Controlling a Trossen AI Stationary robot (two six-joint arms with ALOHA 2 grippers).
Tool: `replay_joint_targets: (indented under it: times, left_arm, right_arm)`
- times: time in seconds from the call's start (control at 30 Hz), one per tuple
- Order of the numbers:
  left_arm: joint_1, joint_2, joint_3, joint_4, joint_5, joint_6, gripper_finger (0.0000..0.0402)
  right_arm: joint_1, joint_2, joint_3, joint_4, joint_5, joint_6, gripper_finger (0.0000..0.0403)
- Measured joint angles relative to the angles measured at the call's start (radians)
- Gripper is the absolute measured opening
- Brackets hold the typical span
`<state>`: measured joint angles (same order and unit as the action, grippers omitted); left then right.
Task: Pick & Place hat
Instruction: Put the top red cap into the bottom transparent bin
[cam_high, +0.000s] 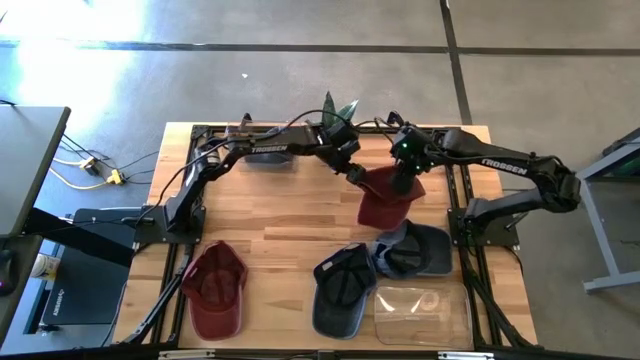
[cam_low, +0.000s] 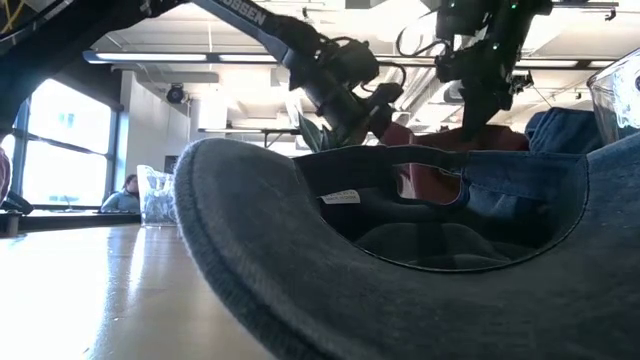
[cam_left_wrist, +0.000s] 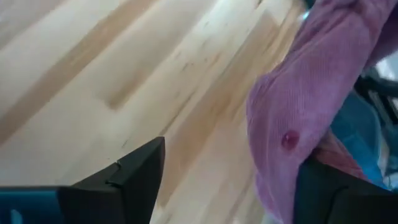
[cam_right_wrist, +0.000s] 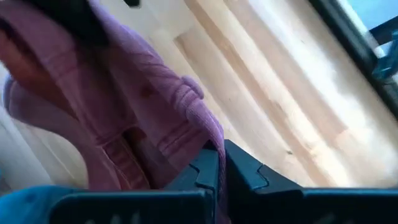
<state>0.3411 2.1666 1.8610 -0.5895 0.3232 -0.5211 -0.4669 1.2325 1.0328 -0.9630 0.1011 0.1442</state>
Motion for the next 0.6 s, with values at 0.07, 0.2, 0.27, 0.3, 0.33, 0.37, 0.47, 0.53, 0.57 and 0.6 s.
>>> replay_joint_targets:
  times: [0.07, 0.2, 0.27, 0.3, 0.33, 0.37, 0.47, 0.53, 0.57, 0.6]
  left_arm:
    - [-0.001, 0.0, 0.042, -0.075, -0.016, 0.021, 0.0267]
    - [-0.031, 0.001, 0.164, -0.197, -0.151, 0.104, 0.0268]
    - [-0.047, 0.001, 0.235, -0.252, -0.249, 0.158, 0.0268]
    - [-0.051, 0.001, 0.268, -0.279, -0.294, 0.184, 0.0268]
    - [-0.054, 0.001, 0.295, -0.302, -0.333, 0.205, 0.0268]
    - [-0.055, 0.001, 0.315, -0.322, -0.364, 0.221, 0.0268]
    - [-0.058, 0.001, 0.336, -0.346, -0.415, 0.23, 0.0268]
    - [-0.058, 0.001, 0.337, -0.38, -0.421, 0.23, 0.0268]
    - [-0.058, 0.001, 0.337, -0.4, -0.42, 0.233, 0.0268]
    - [-0.059, 0.0, 0.338, -0.414, -0.412, 0.25, 0.0268]
  right_arm:
    - [-0.016, 0.021, 0.0, 0.001, -0.025, 0.011, 0.0007]
    - [-0.043, 0.074, 0.0, 0.021, -0.036, 0.008, 0.0006]
    - [-0.057, 0.105, 0.0, 0.042, -0.039, 0.007, 0.0011]
    - [-0.068, 0.119, 0.0, 0.05, -0.046, 0.006, 0.0011]
    - [-0.076, 0.136, 0.0, 0.059, -0.054, 0.007, 0.0011]
    - [-0.087, 0.151, 0.001, 0.068, -0.06, 0.006, 0.0009]
    - [-0.129, 0.194, 0.001, 0.075, -0.082, -0.015, 0.0004]
    - [-0.17, 0.214, 0.001, 0.075, -0.083, -0.019, 0.0007]
    - [-0.196, 0.222, 0.0, 0.074, -0.082, -0.016, 0.001]
    - [-0.223, 0.229, 0.0, 0.074, -0.082, -0.004, 0.0011]
